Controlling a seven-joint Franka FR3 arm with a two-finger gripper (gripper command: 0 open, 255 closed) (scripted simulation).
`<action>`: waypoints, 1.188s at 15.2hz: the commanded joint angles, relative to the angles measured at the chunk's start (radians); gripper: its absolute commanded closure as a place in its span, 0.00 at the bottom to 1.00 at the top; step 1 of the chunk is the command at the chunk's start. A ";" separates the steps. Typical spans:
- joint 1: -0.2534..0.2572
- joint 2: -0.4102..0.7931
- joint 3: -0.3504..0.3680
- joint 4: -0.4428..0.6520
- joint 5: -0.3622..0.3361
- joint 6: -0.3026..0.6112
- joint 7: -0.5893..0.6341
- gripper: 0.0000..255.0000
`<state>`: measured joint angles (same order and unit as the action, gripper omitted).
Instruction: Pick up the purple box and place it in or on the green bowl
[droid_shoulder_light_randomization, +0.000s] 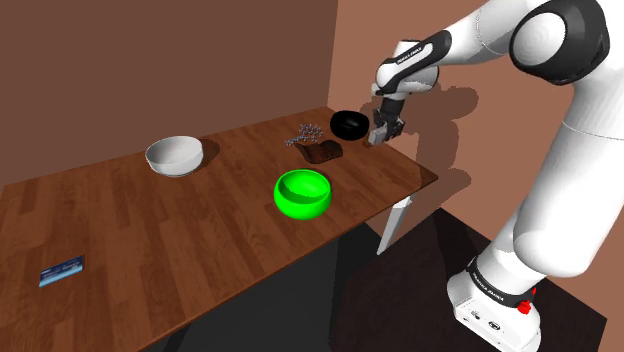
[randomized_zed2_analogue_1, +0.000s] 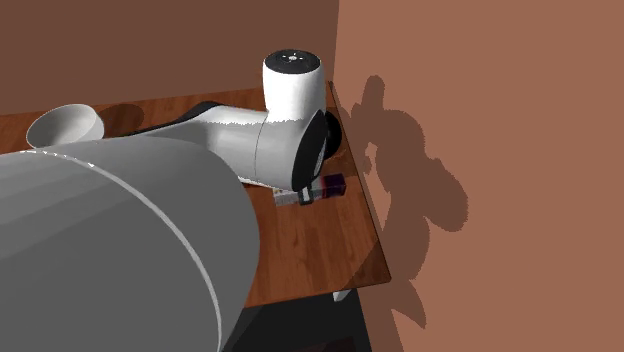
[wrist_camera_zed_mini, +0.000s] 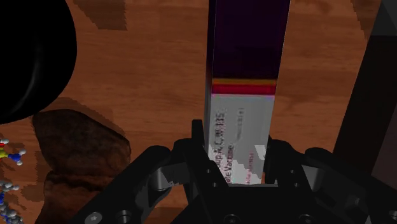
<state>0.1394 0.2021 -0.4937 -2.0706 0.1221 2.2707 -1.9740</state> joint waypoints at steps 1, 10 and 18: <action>0.002 -0.015 -0.003 0.011 -0.011 -0.024 0.007 1.00; 0.055 -0.101 0.015 -0.009 -0.069 -0.077 0.111 1.00; 0.164 -0.178 0.101 -0.096 -0.121 -0.058 0.333 1.00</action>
<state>0.2915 0.0323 -0.4032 -2.1576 0.0065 2.2106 -1.6688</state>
